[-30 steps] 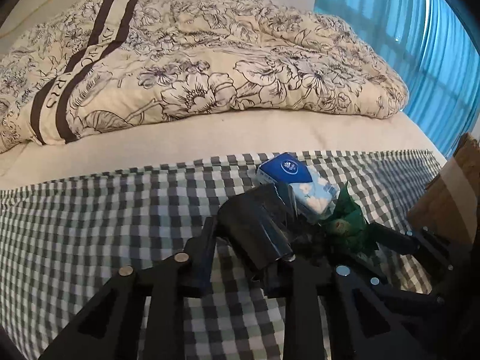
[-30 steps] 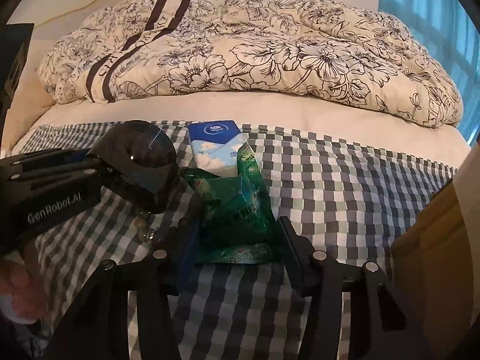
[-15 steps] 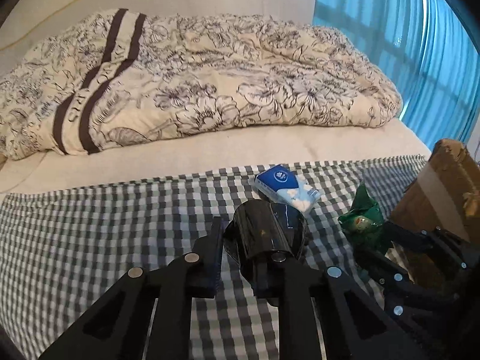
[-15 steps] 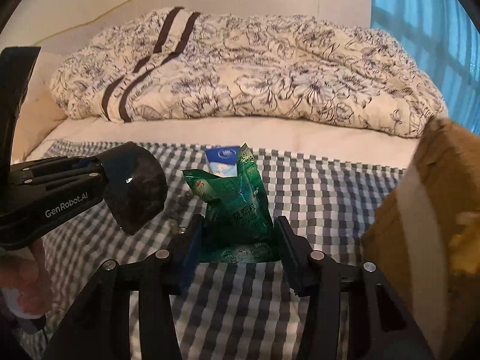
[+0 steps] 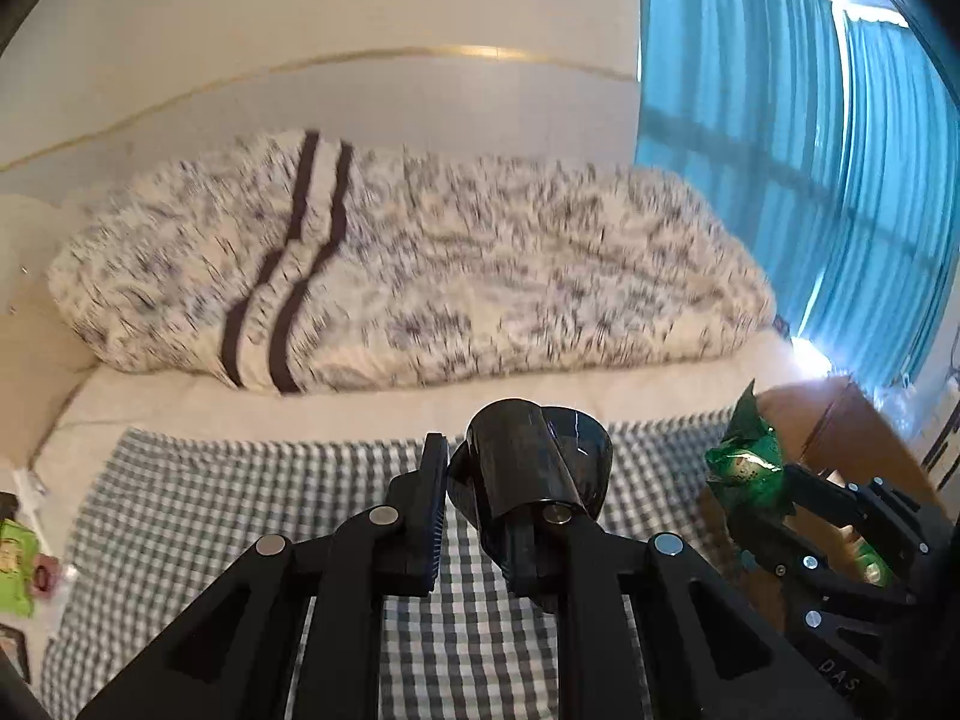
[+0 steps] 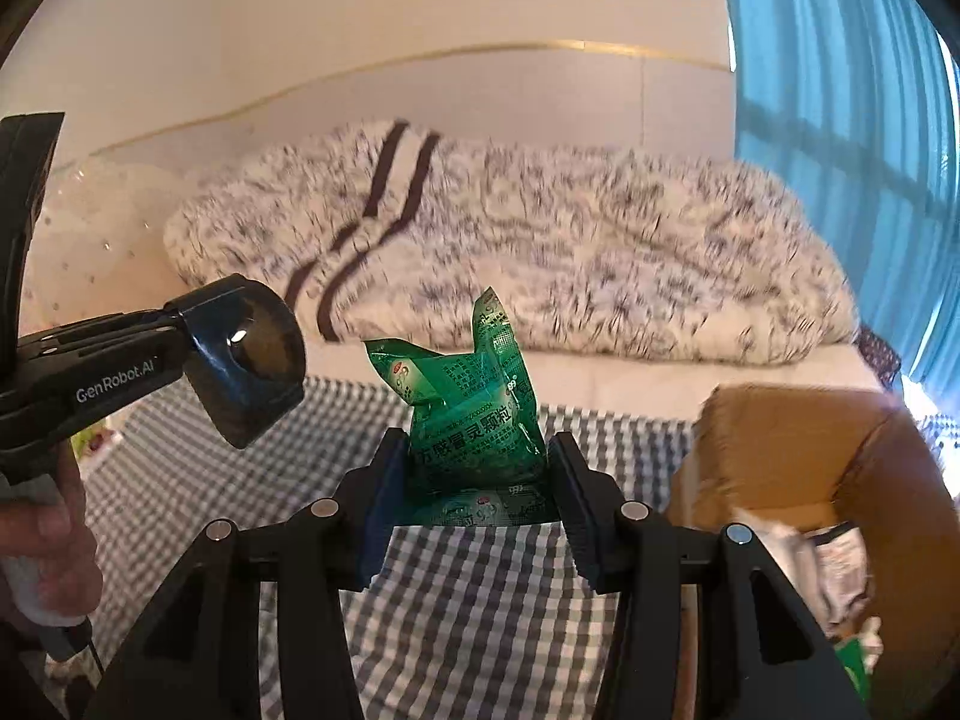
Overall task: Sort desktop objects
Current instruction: 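Lift the black case and green bag and carry both over the cardboard box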
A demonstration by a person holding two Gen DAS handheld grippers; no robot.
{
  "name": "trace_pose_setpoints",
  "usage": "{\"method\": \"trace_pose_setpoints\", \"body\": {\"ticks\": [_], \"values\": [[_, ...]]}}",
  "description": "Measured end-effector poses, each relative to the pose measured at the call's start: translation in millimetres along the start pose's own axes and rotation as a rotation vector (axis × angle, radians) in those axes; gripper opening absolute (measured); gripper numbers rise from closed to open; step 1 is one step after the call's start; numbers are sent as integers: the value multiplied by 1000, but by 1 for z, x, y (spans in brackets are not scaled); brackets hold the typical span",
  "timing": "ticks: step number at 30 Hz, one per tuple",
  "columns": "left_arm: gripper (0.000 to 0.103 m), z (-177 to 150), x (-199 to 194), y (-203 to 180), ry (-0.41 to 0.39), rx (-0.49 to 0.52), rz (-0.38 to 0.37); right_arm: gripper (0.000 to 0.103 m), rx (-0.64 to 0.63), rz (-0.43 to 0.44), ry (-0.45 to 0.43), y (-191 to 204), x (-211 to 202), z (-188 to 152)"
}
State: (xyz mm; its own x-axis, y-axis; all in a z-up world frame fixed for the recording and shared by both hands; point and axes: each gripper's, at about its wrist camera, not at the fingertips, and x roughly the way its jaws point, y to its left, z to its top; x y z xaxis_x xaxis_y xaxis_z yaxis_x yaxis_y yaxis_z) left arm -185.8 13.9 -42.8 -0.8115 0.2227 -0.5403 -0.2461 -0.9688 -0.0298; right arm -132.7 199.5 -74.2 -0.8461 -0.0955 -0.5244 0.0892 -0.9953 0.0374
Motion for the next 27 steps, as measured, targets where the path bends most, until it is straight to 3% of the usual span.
{"method": "trace_pose_setpoints", "body": {"ticks": [8,14,20,27], "values": [[15,17,-98,-19,-142,-40,18,47,-7,-34,-83,-4,-82,14],[15,19,-148,-33,-199,-57,7,47,-16,-74,-144,-11,-138,21],[15,22,-180,-49,-247,-63,-8,47,-40,-114,-192,-16,-175,24],[15,23,-190,-84,-263,-39,-33,47,-23,-169,-222,-41,-202,25]]}}
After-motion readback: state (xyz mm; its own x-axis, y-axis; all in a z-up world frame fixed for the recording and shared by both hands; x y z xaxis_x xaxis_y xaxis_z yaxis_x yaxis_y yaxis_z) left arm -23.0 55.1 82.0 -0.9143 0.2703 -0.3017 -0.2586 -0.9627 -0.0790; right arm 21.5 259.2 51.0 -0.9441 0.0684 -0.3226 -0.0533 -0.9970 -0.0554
